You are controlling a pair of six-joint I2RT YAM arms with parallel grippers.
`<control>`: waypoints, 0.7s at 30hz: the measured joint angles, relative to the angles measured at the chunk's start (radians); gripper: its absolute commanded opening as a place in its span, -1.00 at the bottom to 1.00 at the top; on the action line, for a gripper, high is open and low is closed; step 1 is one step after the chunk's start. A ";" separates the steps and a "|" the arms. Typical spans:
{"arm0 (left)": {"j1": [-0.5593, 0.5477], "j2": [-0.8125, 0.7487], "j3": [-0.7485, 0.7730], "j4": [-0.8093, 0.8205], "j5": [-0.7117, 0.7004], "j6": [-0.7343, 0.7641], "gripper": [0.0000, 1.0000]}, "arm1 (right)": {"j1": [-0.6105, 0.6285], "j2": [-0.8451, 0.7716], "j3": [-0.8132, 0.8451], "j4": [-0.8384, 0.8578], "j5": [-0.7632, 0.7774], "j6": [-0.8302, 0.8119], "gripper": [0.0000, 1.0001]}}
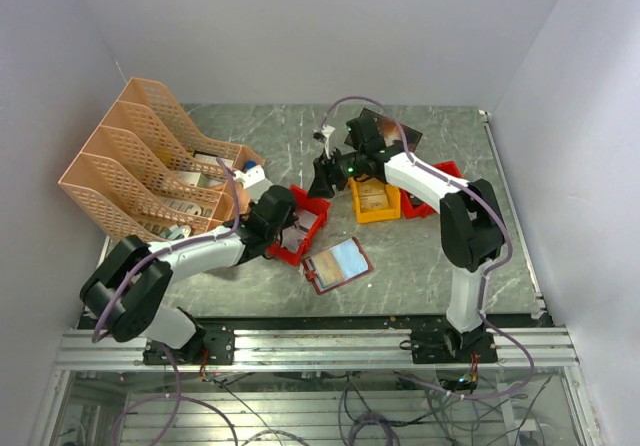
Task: Put the credit cards into the card holder
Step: Pick up the credit card from the storage box.
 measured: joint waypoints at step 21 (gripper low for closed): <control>0.167 -0.196 -0.261 0.331 0.401 0.175 -0.86 | -0.042 -0.252 -0.293 0.242 -0.315 -0.130 0.40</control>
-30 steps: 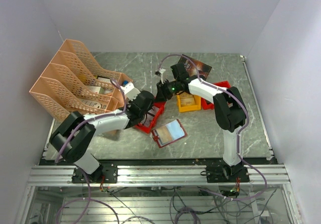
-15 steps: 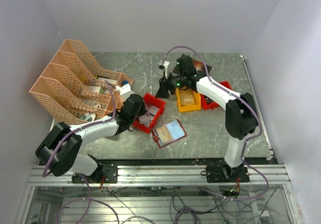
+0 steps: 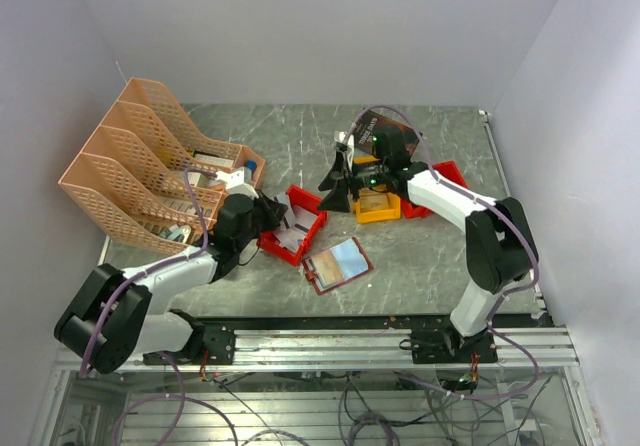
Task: Put the credit cards into the card holder
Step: Pick up the credit card from the storage box.
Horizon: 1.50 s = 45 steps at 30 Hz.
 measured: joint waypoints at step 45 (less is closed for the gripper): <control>0.123 0.099 -0.124 0.497 0.365 0.073 -0.37 | 0.092 0.253 0.076 0.188 -0.020 0.488 -0.78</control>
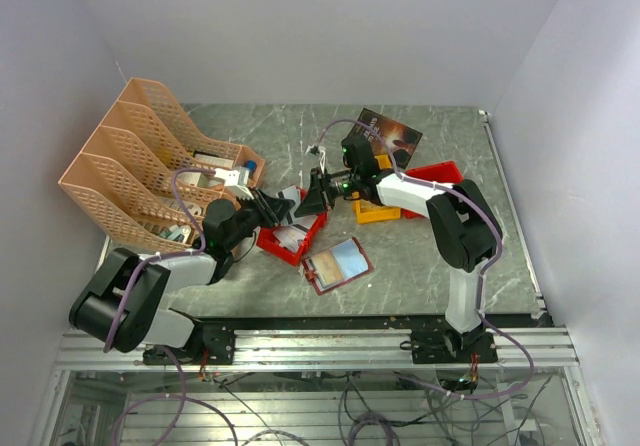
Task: Put the credit cards into the card holder
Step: Pick up the credit card from the storage box.
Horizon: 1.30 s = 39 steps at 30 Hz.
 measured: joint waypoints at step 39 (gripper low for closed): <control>0.243 -0.061 -0.142 0.106 0.414 -0.011 0.02 | -0.031 0.053 -0.014 0.195 -0.228 0.126 -1.00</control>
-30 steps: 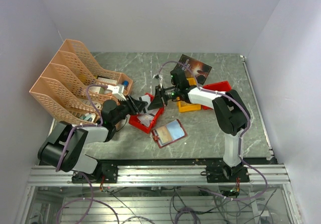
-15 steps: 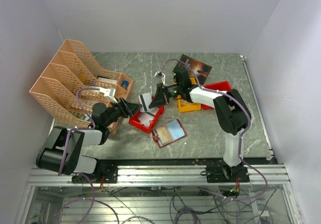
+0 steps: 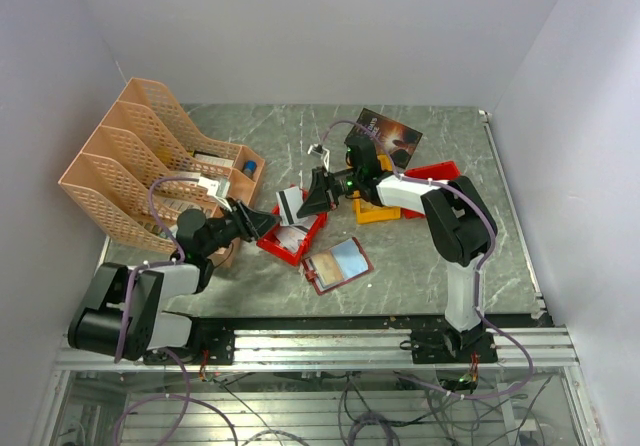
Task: Put the credit cards into the card holder
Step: Pick up the credit card from the storage box.
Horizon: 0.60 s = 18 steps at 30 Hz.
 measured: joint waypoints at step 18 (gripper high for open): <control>0.002 0.171 0.000 0.131 0.082 -0.042 -0.32 | -0.002 0.007 -0.016 0.086 -0.020 0.072 -1.00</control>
